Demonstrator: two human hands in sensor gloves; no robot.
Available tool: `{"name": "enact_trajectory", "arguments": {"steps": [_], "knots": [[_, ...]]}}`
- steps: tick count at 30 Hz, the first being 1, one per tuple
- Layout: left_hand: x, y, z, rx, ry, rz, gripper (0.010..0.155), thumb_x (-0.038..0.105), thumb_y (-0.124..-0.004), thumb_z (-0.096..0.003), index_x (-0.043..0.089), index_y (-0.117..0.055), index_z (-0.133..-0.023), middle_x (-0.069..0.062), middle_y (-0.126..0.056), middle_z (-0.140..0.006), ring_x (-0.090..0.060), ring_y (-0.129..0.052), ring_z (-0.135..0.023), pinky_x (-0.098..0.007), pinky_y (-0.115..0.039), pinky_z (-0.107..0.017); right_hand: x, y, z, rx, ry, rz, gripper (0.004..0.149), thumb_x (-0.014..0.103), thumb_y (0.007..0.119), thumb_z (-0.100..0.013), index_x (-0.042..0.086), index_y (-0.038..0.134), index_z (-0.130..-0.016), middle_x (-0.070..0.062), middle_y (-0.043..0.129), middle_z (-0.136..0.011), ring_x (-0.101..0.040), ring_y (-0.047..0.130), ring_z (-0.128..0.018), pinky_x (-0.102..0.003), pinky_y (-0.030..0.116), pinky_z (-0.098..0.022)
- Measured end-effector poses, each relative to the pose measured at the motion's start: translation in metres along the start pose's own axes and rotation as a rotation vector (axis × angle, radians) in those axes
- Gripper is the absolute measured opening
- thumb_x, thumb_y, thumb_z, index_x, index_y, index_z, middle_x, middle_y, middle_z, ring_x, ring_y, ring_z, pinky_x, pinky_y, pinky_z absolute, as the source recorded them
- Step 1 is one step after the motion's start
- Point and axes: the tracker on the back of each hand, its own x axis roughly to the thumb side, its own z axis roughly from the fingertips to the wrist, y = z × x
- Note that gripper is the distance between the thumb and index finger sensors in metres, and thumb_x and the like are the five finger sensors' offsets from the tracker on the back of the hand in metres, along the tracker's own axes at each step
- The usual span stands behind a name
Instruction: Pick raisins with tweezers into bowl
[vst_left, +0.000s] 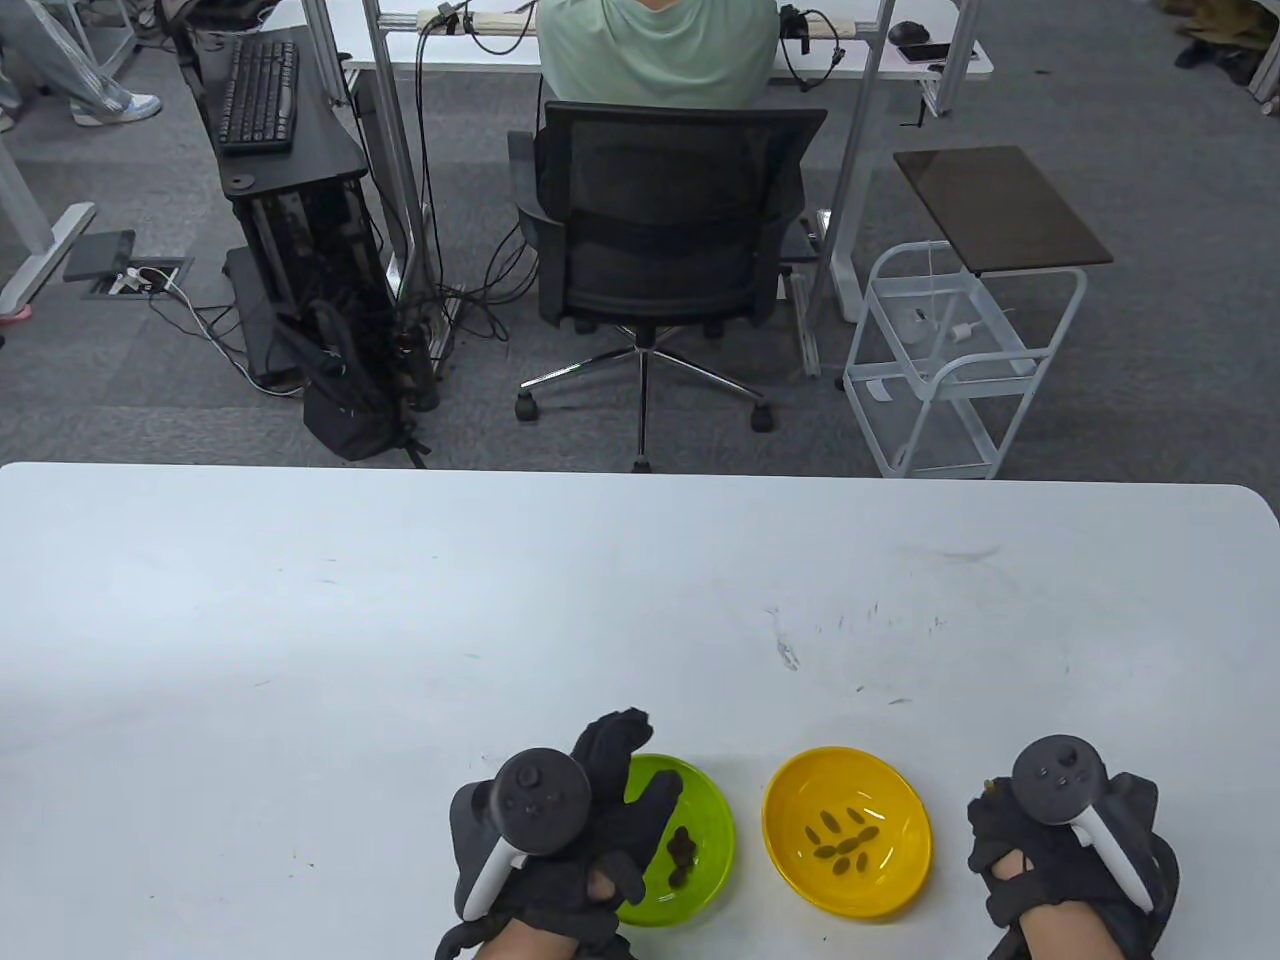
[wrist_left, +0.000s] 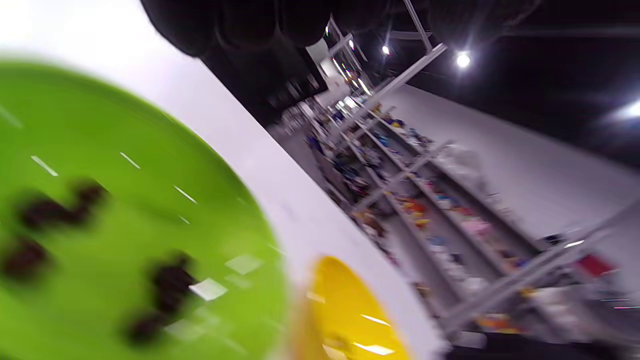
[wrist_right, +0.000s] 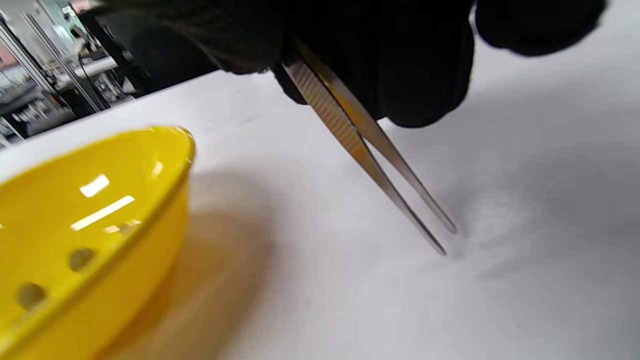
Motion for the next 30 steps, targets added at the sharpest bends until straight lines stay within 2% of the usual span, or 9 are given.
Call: {"name": "enact_trajectory", "arguments": {"steps": [5, 8, 12, 16, 23, 30], "knots": [[0.002, -0.005, 0.001, -0.018, -0.086, 0.028, 0.07, 0.057, -0.068, -0.053, 0.026, -0.045, -0.112, -0.002, -0.048, -0.119, -0.04, -0.059, -0.112, -0.054, -0.061, -0.079, 0.006, 0.017, -0.008, -0.007, 0.025, 0.058, 0.045, 0.043, 0.082, -0.052, 0.017, 0.088, -0.089, -0.012, 0.088, -0.081, -0.035, 0.097, -0.053, -0.052, 0.081, -0.038], [0.002, -0.005, 0.002, -0.013, -0.092, 0.025, 0.07, 0.057, -0.068, -0.0533, 0.027, -0.045, -0.112, -0.002, -0.049, -0.119, -0.039, -0.059, -0.112, -0.054, -0.061, -0.079, 0.009, 0.028, -0.014, -0.143, -0.028, 0.04, 0.046, 0.042, 0.087, -0.048, 0.014, 0.091, -0.085, -0.012, 0.092, -0.073, -0.032, 0.099, -0.045, -0.051, 0.083, -0.035], [0.001, -0.005, 0.002, -0.008, -0.094, 0.02, 0.069, 0.057, -0.068, -0.0534, 0.027, -0.046, -0.112, -0.002, -0.049, -0.119, -0.04, -0.057, -0.112, -0.054, -0.059, -0.08, 0.008, 0.039, -0.019, -0.21, -0.023, 0.063, 0.048, 0.043, 0.091, -0.046, 0.014, 0.091, -0.084, -0.01, 0.093, -0.071, -0.029, 0.1, -0.042, -0.049, 0.084, -0.034], [0.0, -0.003, 0.002, 0.005, -0.087, 0.017, 0.069, 0.056, -0.067, -0.0536, 0.026, -0.046, -0.112, -0.003, -0.049, -0.118, -0.04, -0.057, -0.112, -0.054, -0.059, -0.08, 0.008, 0.047, -0.021, -0.219, 0.0, 0.153, 0.047, 0.045, 0.093, -0.045, 0.017, 0.09, -0.083, -0.007, 0.092, -0.073, -0.027, 0.099, -0.044, -0.047, 0.084, -0.033], [-0.003, 0.0, 0.002, 0.004, -0.087, 0.048, 0.067, 0.055, -0.066, -0.0544, 0.027, -0.046, -0.112, -0.002, -0.049, -0.118, -0.04, -0.056, -0.112, -0.054, -0.058, -0.08, 0.01, 0.049, -0.02, -0.217, 0.032, 0.168, 0.047, 0.046, 0.091, -0.046, 0.019, 0.088, -0.085, -0.007, 0.09, -0.075, -0.027, 0.098, -0.045, -0.047, 0.084, -0.032], [-0.008, 0.003, 0.0, 0.006, -0.076, 0.045, 0.066, 0.054, -0.066, -0.0546, 0.028, -0.047, -0.112, -0.001, -0.05, -0.118, -0.036, -0.056, -0.114, -0.058, -0.057, -0.08, 0.005, 0.029, -0.011, -0.219, 0.022, 0.006, 0.055, 0.05, 0.085, -0.049, 0.019, 0.08, -0.094, -0.012, 0.077, -0.092, -0.032, 0.097, -0.058, -0.049, 0.082, -0.036]]}}
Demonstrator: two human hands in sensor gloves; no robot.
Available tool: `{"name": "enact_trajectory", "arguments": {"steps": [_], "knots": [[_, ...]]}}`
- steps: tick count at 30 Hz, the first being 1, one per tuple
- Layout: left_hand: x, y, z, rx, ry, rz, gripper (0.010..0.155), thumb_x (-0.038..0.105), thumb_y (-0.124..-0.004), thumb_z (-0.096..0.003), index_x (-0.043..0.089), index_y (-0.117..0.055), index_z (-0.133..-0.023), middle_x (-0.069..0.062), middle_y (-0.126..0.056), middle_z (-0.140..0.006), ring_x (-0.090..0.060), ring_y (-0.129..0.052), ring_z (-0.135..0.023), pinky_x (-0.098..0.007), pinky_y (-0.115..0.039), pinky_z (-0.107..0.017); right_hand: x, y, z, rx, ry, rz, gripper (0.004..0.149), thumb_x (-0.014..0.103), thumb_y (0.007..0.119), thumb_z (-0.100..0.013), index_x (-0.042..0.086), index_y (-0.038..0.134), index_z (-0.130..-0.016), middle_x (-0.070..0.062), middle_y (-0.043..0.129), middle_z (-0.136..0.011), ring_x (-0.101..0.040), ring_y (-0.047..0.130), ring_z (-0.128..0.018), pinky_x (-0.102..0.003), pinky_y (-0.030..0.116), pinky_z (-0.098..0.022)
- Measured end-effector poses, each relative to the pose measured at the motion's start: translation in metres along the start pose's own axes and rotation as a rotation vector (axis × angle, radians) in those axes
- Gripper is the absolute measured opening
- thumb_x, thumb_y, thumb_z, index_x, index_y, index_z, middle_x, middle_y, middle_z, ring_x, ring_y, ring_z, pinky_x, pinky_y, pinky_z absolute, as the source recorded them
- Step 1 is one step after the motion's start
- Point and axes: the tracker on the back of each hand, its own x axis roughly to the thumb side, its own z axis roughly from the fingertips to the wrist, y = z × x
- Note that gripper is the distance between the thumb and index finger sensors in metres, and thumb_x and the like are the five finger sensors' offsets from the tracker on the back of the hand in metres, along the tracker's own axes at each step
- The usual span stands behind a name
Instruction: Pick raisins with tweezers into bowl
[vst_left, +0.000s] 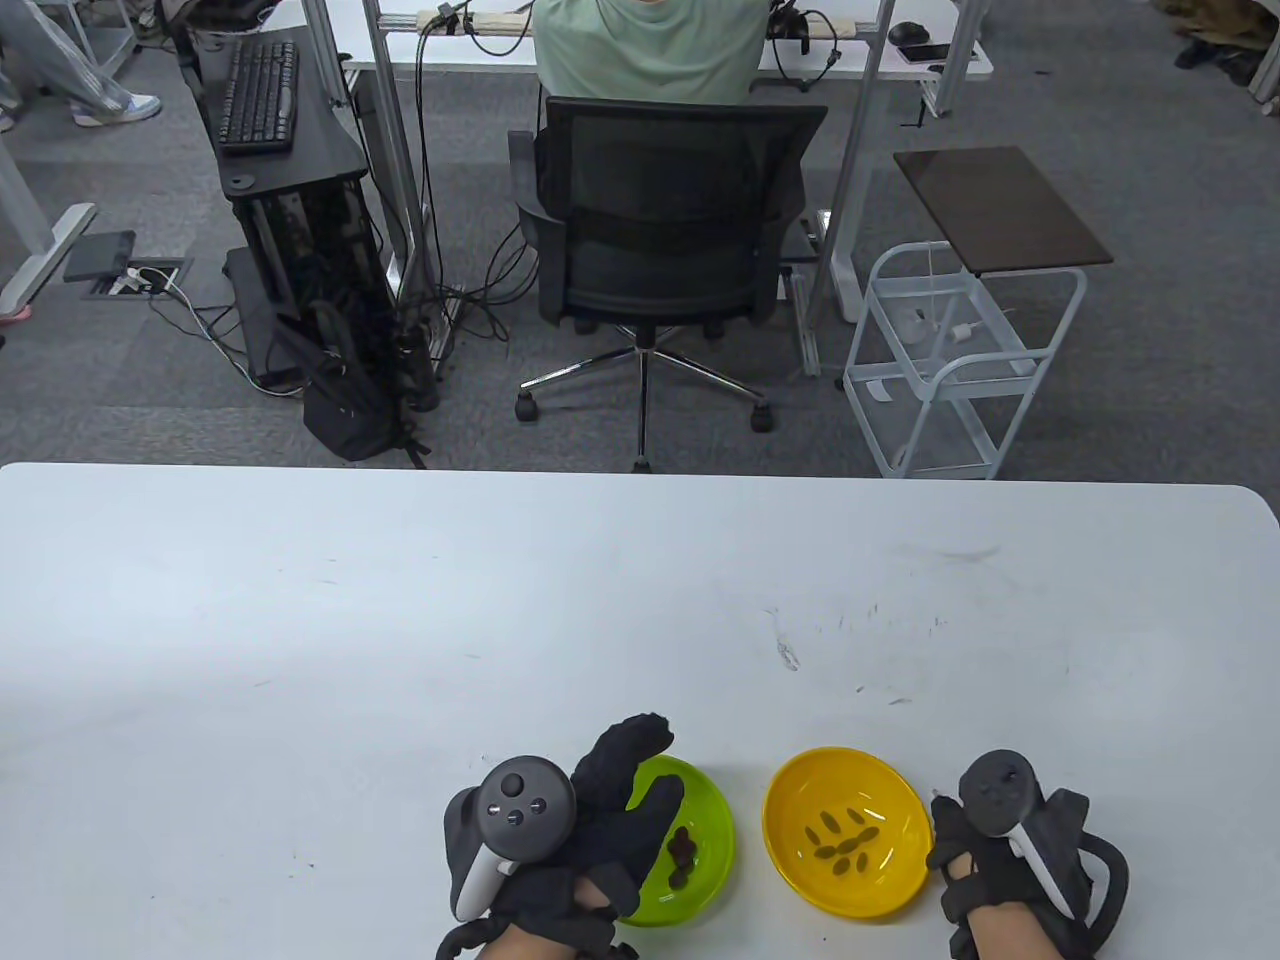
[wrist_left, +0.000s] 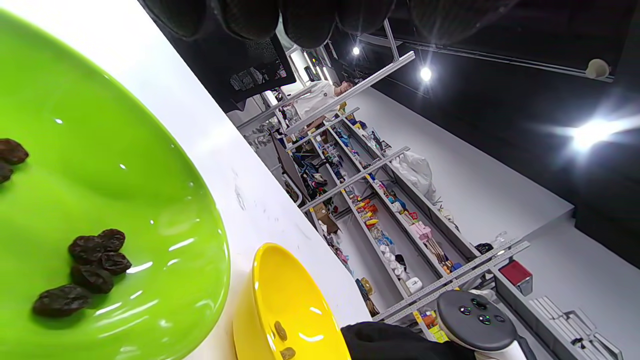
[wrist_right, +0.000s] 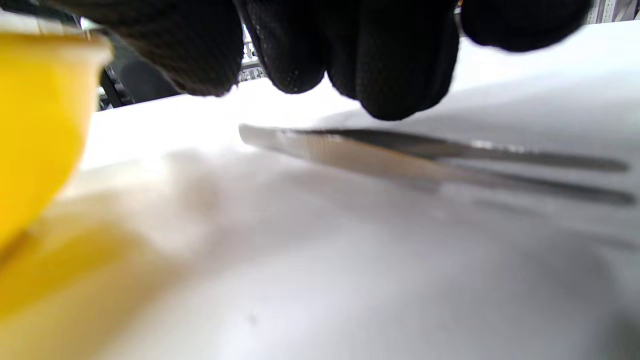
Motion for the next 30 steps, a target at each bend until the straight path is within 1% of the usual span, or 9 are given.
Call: {"name": "enact_trajectory", "arguments": {"steps": [4, 7, 8, 10, 12, 13, 16, 19, 30], "knots": [[0.0, 0.003, 0.0, 0.009, -0.011, 0.02, 0.065, 0.055, -0.065, -0.0548, 0.029, -0.046, -0.112, 0.001, -0.049, -0.119, -0.034, -0.054, -0.116, -0.058, -0.056, -0.08, 0.0, -0.025, 0.008, -0.021, -0.048, -0.194, 0.061, 0.053, 0.079, -0.051, 0.02, 0.07, -0.102, -0.014, 0.066, -0.099, -0.035, 0.092, -0.066, -0.051, 0.08, -0.041], [0.002, 0.006, 0.0, 0.024, -0.027, 0.049, 0.065, 0.054, -0.065, -0.0551, 0.03, -0.045, -0.112, 0.002, -0.048, -0.12, -0.033, -0.056, -0.116, -0.058, -0.059, -0.08, 0.005, -0.041, 0.02, 0.044, -0.201, -0.474, 0.066, 0.051, 0.076, -0.052, 0.02, 0.059, -0.108, -0.017, 0.05, -0.105, -0.041, 0.081, -0.079, -0.057, 0.073, -0.049], [0.002, 0.007, 0.0, 0.026, -0.031, 0.058, 0.065, 0.053, -0.065, -0.0554, 0.03, -0.045, -0.112, 0.002, -0.047, -0.12, -0.032, -0.059, -0.115, -0.057, -0.06, -0.08, 0.006, -0.043, 0.024, 0.058, -0.237, -0.534, 0.067, 0.052, 0.076, -0.053, 0.02, 0.057, -0.108, -0.016, 0.048, -0.106, -0.042, 0.079, -0.081, -0.059, 0.072, -0.05], [0.005, 0.007, 0.0, 0.016, -0.056, 0.086, 0.065, 0.054, -0.065, -0.0555, 0.031, -0.043, -0.113, 0.003, -0.045, -0.121, -0.031, -0.06, -0.115, -0.057, -0.061, -0.08, 0.015, -0.05, 0.033, 0.084, -0.399, -0.734, 0.069, 0.052, 0.075, -0.053, 0.023, 0.051, -0.111, -0.015, 0.044, -0.108, -0.046, 0.071, -0.087, -0.063, 0.065, -0.055], [0.008, 0.006, 0.001, 0.0, -0.082, 0.095, 0.066, 0.054, -0.064, -0.0557, 0.032, -0.041, -0.113, 0.004, -0.043, -0.122, -0.031, -0.059, -0.116, -0.056, -0.06, -0.081, 0.028, -0.056, 0.04, 0.081, -0.548, -0.861, 0.069, 0.053, 0.075, -0.053, 0.024, 0.05, -0.111, -0.016, 0.042, -0.109, -0.046, 0.067, -0.09, -0.065, 0.062, -0.057], [0.009, 0.006, 0.002, -0.003, -0.092, 0.092, 0.066, 0.054, -0.064, -0.0557, 0.033, -0.04, -0.113, 0.005, -0.042, -0.122, -0.031, -0.058, -0.116, -0.055, -0.06, -0.081, 0.033, -0.058, 0.043, 0.095, -0.596, -0.894, 0.069, 0.053, 0.074, -0.053, 0.025, 0.049, -0.111, -0.012, 0.041, -0.11, -0.046, 0.063, -0.093, -0.066, 0.059, -0.059], [0.013, 0.003, 0.001, -0.06, -0.136, 0.107, 0.068, 0.056, -0.064, -0.0558, 0.035, -0.036, -0.114, 0.007, -0.036, -0.123, -0.031, -0.052, -0.119, -0.056, -0.056, -0.083, 0.049, -0.059, 0.055, 0.151, -0.739, -0.971, 0.068, 0.052, 0.073, -0.054, 0.027, 0.048, -0.112, -0.01, 0.038, -0.112, -0.046, 0.056, -0.098, -0.069, 0.051, -0.063], [0.015, -0.001, 0.002, -0.089, -0.16, 0.136, 0.068, 0.055, -0.064, -0.0558, 0.037, -0.034, -0.114, 0.009, -0.034, -0.124, -0.03, -0.048, -0.121, -0.057, -0.053, -0.085, 0.06, -0.055, 0.062, 0.188, -0.809, -1.019, 0.067, 0.052, 0.074, -0.054, 0.026, 0.049, -0.111, -0.01, 0.039, -0.112, -0.047, 0.054, -0.099, -0.071, 0.05, -0.063], [0.017, -0.003, 0.004, -0.089, -0.17, 0.122, 0.067, 0.055, -0.065, -0.0559, 0.036, -0.036, -0.114, 0.008, -0.036, -0.124, -0.03, -0.049, -0.121, -0.056, -0.053, -0.085, 0.077, -0.049, 0.073, 0.214, -0.885, -0.96, 0.066, 0.052, 0.073, -0.054, 0.026, 0.052, -0.111, -0.011, 0.041, -0.111, -0.047, 0.055, -0.099, -0.072, 0.049, -0.062]]}}
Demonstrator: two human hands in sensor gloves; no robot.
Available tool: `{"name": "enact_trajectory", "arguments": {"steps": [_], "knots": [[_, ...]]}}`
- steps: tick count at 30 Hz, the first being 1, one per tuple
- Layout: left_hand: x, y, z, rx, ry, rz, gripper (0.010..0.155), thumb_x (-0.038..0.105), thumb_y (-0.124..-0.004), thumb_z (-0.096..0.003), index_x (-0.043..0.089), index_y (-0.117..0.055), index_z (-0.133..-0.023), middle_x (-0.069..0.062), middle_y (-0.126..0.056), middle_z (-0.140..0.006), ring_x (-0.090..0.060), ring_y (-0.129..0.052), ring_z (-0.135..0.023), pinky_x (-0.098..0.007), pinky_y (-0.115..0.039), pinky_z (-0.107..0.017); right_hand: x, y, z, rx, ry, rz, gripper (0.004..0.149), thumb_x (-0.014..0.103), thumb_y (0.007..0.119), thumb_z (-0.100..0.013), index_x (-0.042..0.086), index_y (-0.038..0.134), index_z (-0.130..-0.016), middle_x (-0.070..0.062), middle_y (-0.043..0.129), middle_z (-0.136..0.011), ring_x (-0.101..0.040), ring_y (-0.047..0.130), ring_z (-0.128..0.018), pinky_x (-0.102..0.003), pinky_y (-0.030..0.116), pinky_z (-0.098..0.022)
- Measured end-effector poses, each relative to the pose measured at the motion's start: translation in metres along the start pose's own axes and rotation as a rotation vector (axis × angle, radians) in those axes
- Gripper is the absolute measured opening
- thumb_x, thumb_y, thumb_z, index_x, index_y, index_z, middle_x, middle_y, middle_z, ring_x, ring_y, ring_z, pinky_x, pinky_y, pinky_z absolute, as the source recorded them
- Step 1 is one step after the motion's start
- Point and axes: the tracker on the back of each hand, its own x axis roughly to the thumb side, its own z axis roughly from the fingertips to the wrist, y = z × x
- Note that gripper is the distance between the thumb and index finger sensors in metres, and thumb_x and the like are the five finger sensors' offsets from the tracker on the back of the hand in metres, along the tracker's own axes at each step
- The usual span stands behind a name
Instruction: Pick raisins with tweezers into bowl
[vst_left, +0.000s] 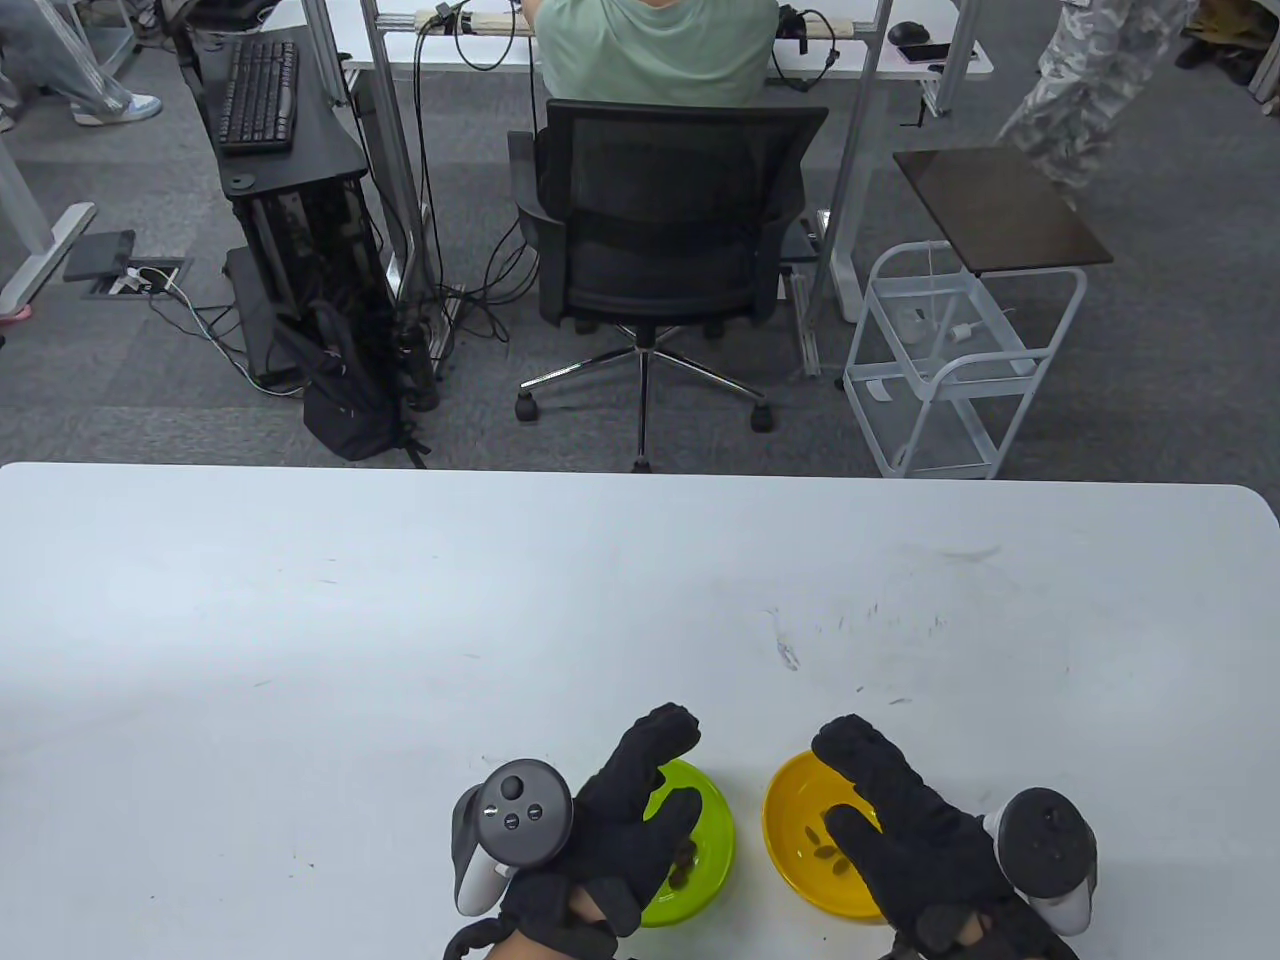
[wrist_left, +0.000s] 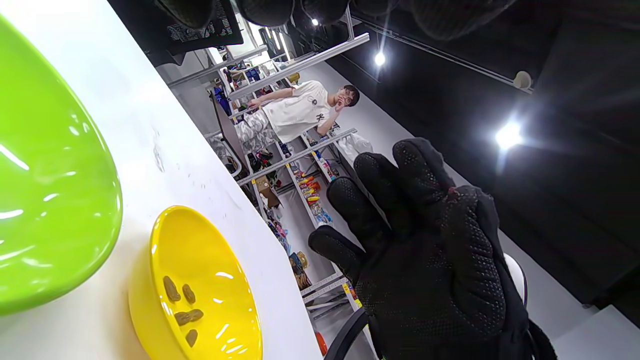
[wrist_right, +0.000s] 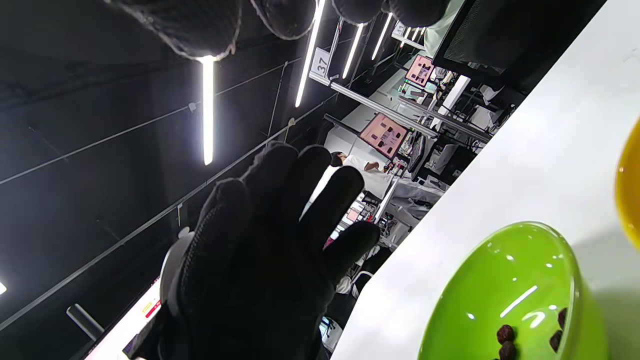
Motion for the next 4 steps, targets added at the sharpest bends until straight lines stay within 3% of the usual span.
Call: {"name": "enact_trajectory", "arguments": {"steps": [4], "knots": [[0.0007, 0.001, 0.0003, 0.015, 0.006, -0.014, 0.066, 0.053, -0.066, -0.056, 0.035, -0.038, -0.114, 0.008, -0.038, -0.123, -0.03, -0.05, -0.12, -0.056, -0.054, -0.084, -0.0001, 0.0051, 0.0005, 0.023, 0.02, 0.008, 0.066, 0.051, 0.073, -0.054, 0.025, 0.052, -0.111, -0.012, 0.038, -0.112, -0.047, 0.054, -0.099, -0.072, 0.048, -0.062]]}}
